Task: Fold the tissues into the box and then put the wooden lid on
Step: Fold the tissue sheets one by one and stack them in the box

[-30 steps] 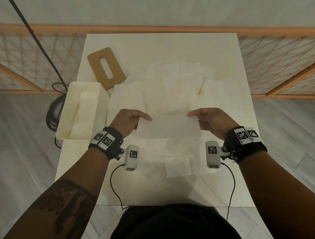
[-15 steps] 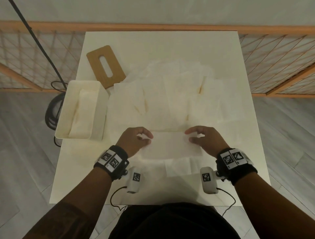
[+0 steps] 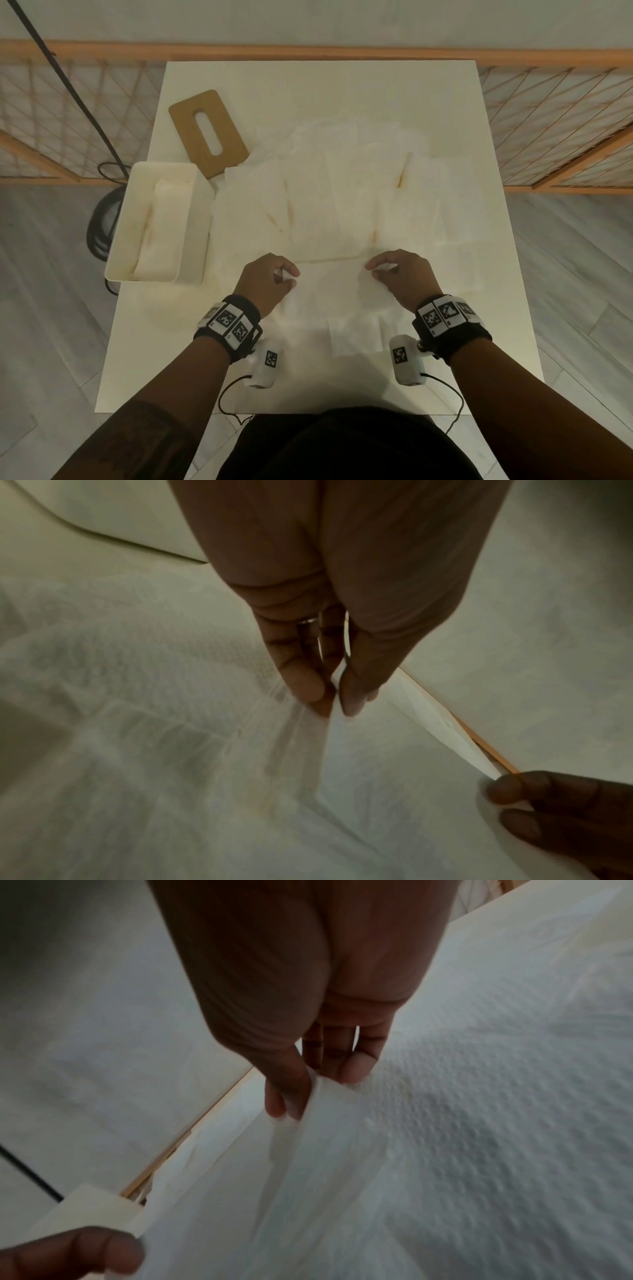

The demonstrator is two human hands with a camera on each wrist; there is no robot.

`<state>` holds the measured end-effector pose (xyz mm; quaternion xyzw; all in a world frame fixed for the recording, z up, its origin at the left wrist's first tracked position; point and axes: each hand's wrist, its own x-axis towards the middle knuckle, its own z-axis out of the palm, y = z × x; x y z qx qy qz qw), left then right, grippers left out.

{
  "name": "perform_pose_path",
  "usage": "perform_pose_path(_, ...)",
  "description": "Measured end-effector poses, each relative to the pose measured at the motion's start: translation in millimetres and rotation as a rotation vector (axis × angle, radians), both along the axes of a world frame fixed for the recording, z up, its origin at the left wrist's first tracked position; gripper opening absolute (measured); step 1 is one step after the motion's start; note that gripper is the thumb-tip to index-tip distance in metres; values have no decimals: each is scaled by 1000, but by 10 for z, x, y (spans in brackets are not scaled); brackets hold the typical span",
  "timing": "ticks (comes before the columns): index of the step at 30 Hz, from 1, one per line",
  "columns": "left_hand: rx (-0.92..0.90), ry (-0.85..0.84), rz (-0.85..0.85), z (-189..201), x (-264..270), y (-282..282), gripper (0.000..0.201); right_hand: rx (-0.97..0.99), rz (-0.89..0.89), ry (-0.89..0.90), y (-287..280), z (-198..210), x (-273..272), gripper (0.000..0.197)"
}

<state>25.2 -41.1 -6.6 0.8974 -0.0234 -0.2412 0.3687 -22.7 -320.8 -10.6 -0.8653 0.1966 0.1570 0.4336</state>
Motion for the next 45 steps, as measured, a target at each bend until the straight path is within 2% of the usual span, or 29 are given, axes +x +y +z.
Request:
perform_pose_path(3,68,-28,-70,-56,9,-16,17,-48,38,19,14,-87,17,14)
perform_pose_path(5,140,-104,-138,-79,1,-47,20,-129,99,30,15,-105,24,11)
perform_pose_path(8,209,-251,-324,-79,-11,-141,50,-258,151,22,11,-38,124,10)
perform_pose_path(11,283,-263,-537,-98,-2,-193,64,-277,31,-48,14,81,460,8)
perform_pose_path(13,317,-225,-559,-106,25,-201,63,-289,-42,-16,18,141,753,27)
perform_pose_path(16,314,-206,-563,-99,70,-240,57,-309,-59,151,39,146,1084,66)
perform_pose_path(18,307,-197,-568,-86,98,-267,52,-314,-88,213,53,129,1197,80)
perform_pose_path(20,307,-180,-564,-74,123,-284,48,-311,-105,223,49,128,1254,77)
perform_pose_path(23,301,-173,-563,-63,153,-291,44,-310,-71,175,10,155,1282,53)
perform_pose_path(27,305,-173,-571,-65,173,-307,40,-229,-156,73,-33,237,1232,31)
perform_pose_path(29,311,-205,-552,-57,175,-325,37,-168,-176,10,-39,320,1166,32)
perform_pose_path(31,269,-335,-480,-16,174,-379,39,-49,-159,-40,-25,433,1084,35)
perform_pose_path(32,230,-419,-414,13,176,-425,47,41,-141,-47,-3,500,1045,36)
perform_pose_path(34,151,-499,-271,73,226,-541,77,277,-129,-43,60,627,971,39)
perform_pose_path(36,75,-436,-185,140,309,-648,107,488,-110,-45,140,776,898,36)
perform_pose_path(37,27,-391,-158,189,340,-697,113,570,-92,-47,178,852,872,33)
perform_pose_path(38,-39,-358,-133,237,370,-733,110,648,-71,-51,204,912,853,34)
perform_pose_path(39,-117,-342,-108,298,392,-755,98,719,-55,-57,221,970,838,38)
perform_pose_path(42,-206,-357,-4,496,424,-742,35,787,-21,-74,197,1085,820,62)
perform_pose_path(43,-269,-288,65,542,431,-716,29,742,-53,-102,170,1078,826,63)
perform_pose_path(45,-535,-46,266,666,424,-650,27,599,-141,-143,73,976,832,66)
